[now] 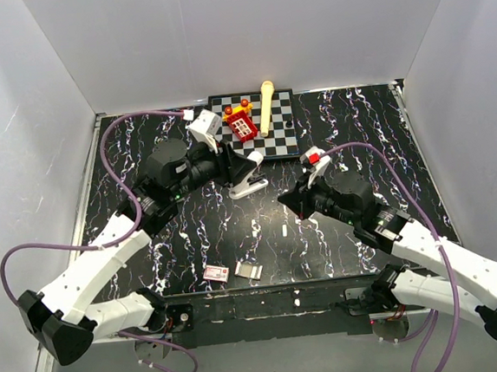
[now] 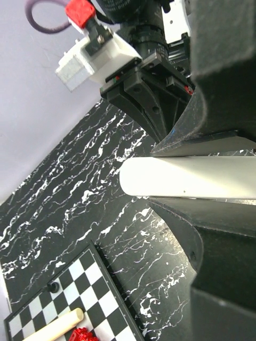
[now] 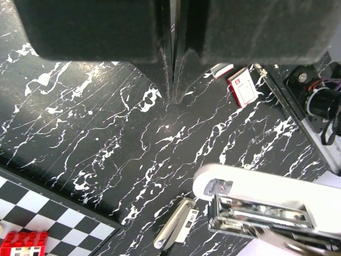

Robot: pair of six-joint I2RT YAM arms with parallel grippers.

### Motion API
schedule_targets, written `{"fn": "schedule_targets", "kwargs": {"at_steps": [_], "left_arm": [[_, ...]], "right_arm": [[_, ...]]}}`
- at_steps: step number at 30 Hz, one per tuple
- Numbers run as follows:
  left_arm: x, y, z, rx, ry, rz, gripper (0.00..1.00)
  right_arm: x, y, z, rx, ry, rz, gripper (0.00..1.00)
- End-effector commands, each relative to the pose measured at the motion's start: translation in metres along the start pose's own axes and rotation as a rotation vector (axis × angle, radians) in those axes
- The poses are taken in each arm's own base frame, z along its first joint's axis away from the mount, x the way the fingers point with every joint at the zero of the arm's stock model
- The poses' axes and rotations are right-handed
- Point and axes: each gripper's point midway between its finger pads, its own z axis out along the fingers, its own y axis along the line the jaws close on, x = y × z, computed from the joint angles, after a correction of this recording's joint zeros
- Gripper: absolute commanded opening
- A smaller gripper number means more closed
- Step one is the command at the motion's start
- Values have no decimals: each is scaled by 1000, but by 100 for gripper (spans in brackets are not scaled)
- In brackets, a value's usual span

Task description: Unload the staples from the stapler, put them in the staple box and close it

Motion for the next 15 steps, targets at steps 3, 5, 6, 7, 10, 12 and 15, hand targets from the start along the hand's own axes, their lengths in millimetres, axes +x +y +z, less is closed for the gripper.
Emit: {"fn": "schedule_targets", "kwargs": {"at_steps": [3,5,6,7,10,12,15], "left_arm": [[-19,-14,-12,41,-77,-42,0],[-16,-18,-13,66,-74,-57,0],[-16,-21,-13,80,-76,-64,0],[-16,-23,-14,93,-78,-69,0],[-13,-33,-17,145,-64,-86,0],[-13,-39,-21,176,-63,-91,0],[-14,-47,-26,216,-68,-93,0]], "right_arm": [[-3,27,1,-126,0,98,1],[-8,36,4,-175,-19,127,1],[-10,40,5,-195,-30,138,1],[-13,43,5,-211,-37,148,1],[-23,53,4,-261,-59,157,1],[-29,59,2,-288,-69,156,1],[-39,63,0,-297,-81,142,1]]}}
